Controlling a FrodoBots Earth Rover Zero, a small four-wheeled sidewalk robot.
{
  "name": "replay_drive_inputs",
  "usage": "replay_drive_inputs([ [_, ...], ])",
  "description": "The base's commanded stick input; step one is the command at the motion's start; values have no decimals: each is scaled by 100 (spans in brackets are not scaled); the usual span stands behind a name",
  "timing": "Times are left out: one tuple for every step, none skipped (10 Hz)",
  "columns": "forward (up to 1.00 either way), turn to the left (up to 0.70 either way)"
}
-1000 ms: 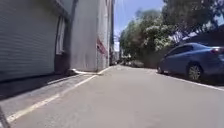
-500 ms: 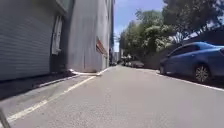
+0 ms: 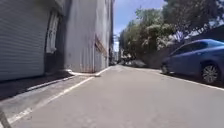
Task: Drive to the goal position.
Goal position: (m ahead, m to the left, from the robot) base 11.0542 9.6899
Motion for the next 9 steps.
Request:
replay_drive_inputs([
  [70, 0],
  [70, 0],
  [70, 0],
  [70, 0],
  [70, 0],
  [70, 0],
  [70, 0],
  [70, 0],
  [70, 0],
])
